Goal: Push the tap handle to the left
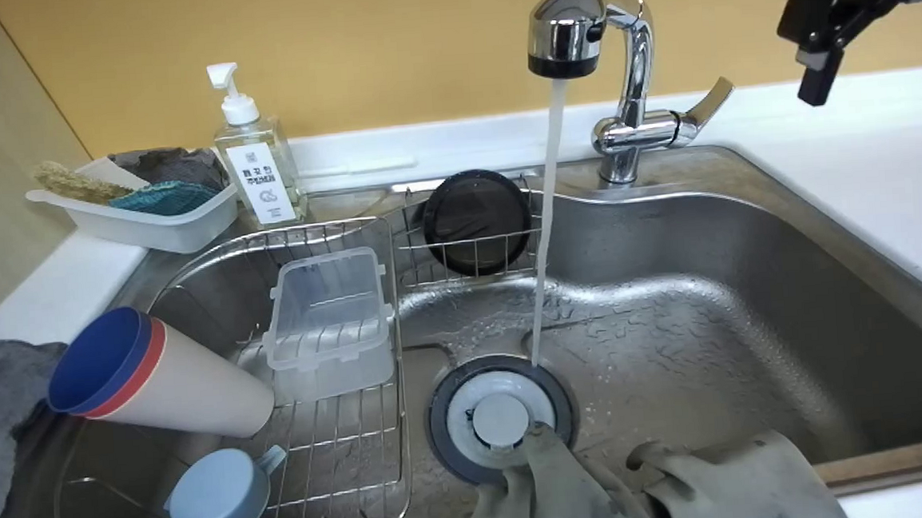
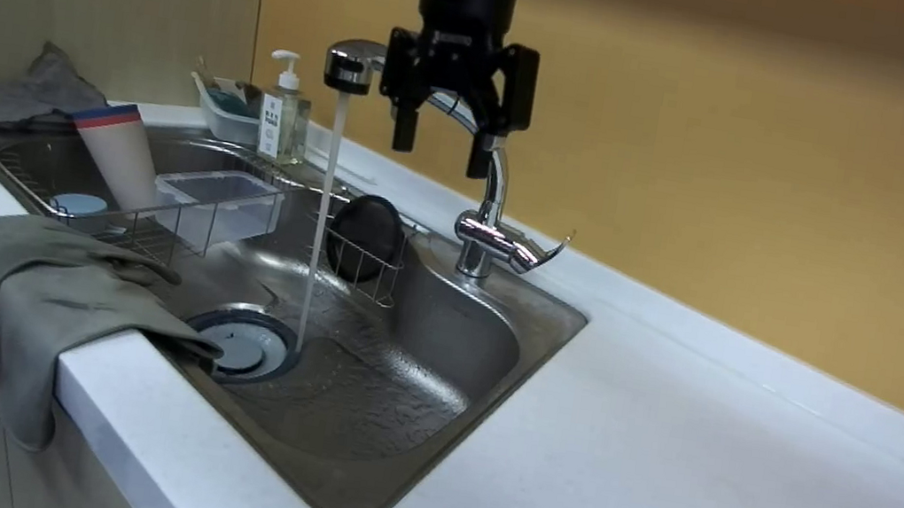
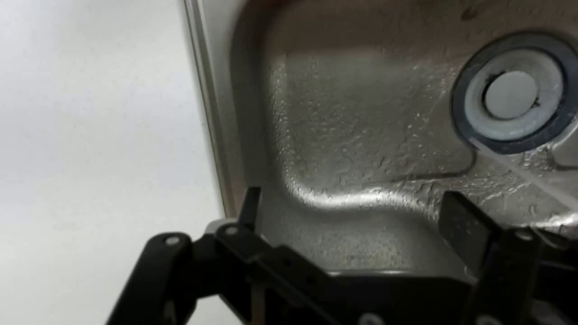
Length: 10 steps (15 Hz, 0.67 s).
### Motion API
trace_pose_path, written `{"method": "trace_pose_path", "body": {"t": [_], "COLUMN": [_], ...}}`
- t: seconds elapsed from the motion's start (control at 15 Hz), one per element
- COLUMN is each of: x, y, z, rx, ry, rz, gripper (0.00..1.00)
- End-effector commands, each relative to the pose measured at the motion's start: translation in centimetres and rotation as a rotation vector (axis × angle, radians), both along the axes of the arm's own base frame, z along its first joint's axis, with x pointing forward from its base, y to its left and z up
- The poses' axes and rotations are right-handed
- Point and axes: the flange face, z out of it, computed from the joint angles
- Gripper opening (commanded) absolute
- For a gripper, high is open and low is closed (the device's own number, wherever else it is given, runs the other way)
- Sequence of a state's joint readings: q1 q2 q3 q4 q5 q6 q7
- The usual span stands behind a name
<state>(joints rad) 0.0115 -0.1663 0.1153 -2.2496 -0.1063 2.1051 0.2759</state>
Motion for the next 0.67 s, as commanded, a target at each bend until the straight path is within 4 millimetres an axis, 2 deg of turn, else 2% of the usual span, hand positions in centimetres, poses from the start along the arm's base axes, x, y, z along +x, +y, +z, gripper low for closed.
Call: {"method": "trace_pose_path", "body": {"t": [0.0,0.2,0.27,0.47,0.6], "x": [4.2,7.0,4.9,6.5,6.8], "y": [-1.3,-1.5,-1.7,-1.7,-2.6], "z": [1.0,1.3,0.8,0.5,0.0], "rx": [-0.019,-0.008,-0.001,0.006,0.021], "ry": [-0.105,-0.209,-0.171,-0.193,-0.192], "rz": [-0.005,-0.016,0.005,0.006,-0.049], "gripper": [1.00,1.00,1.00,1.00,1.00]}}
